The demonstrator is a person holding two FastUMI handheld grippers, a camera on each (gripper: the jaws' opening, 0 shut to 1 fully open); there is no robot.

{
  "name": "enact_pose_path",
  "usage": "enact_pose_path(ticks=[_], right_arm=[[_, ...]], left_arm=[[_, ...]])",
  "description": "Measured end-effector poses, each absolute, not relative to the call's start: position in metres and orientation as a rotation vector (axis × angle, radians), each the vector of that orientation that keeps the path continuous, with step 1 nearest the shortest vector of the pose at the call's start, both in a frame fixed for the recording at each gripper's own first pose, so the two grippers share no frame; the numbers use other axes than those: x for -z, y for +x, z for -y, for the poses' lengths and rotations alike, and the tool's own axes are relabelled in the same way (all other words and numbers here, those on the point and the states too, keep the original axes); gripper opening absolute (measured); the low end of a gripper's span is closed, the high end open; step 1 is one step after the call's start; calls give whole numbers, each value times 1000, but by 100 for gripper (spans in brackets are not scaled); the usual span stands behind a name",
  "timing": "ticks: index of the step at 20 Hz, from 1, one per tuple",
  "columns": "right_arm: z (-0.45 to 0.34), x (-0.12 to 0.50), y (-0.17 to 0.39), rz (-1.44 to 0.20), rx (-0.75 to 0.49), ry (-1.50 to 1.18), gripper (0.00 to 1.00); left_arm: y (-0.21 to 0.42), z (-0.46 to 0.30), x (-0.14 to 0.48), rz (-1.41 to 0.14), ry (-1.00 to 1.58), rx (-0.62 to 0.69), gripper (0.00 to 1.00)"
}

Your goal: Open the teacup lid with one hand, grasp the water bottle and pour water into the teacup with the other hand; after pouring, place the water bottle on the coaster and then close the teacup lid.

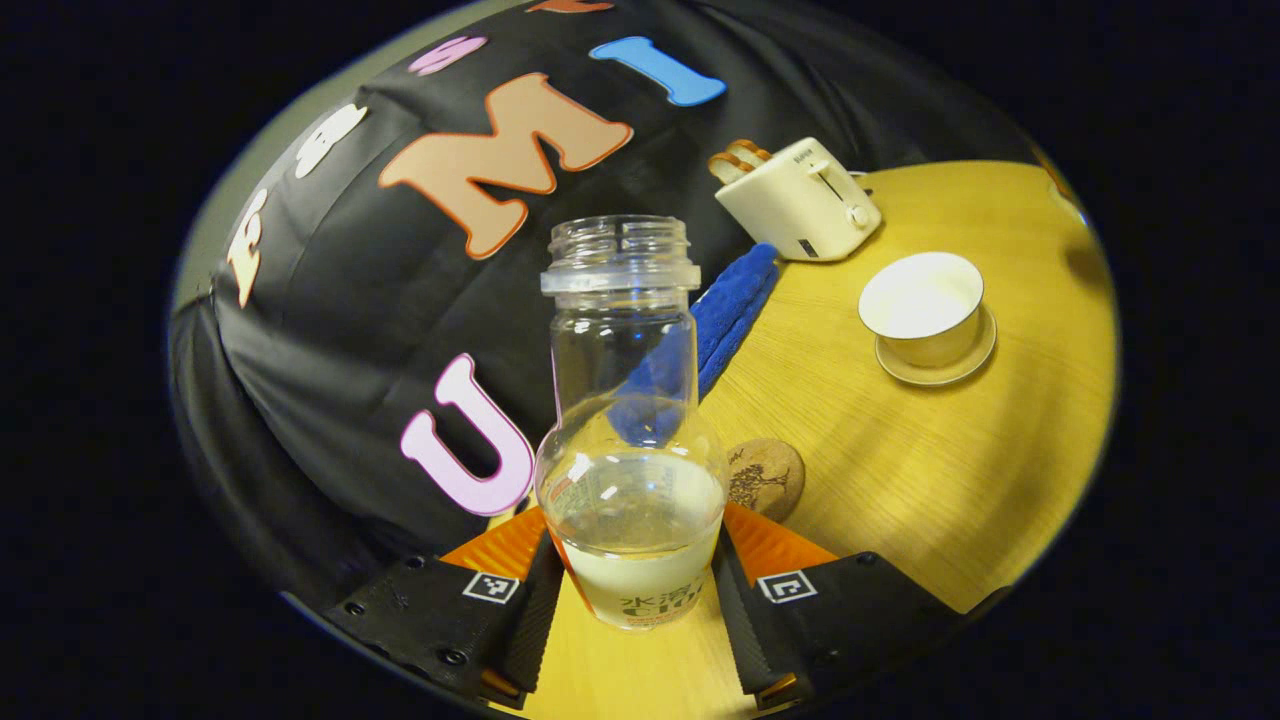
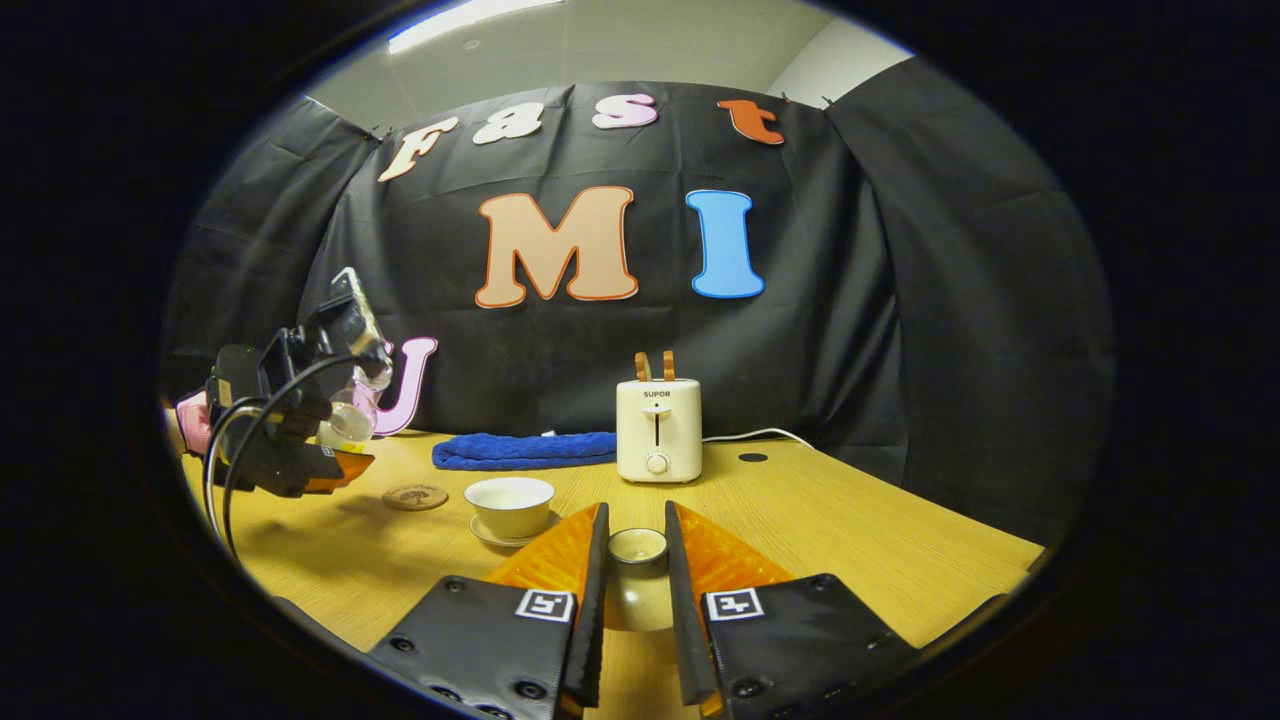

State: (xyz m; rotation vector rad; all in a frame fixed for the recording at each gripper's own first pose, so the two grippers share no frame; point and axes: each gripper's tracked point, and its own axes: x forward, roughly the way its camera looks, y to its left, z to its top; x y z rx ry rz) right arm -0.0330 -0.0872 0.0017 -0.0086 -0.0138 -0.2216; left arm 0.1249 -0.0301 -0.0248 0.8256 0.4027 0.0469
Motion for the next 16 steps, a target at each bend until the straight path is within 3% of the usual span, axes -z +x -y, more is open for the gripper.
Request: enact_pose_path(ticks=[5,16], right_arm=[[89,-2,-34,14,228,-9,34],[89,-2,-35,17,219,-10,34]], left_arm=[[139,30,18,-434,1077,-64,71],[157,54,36,-437,1352,-40,71]])
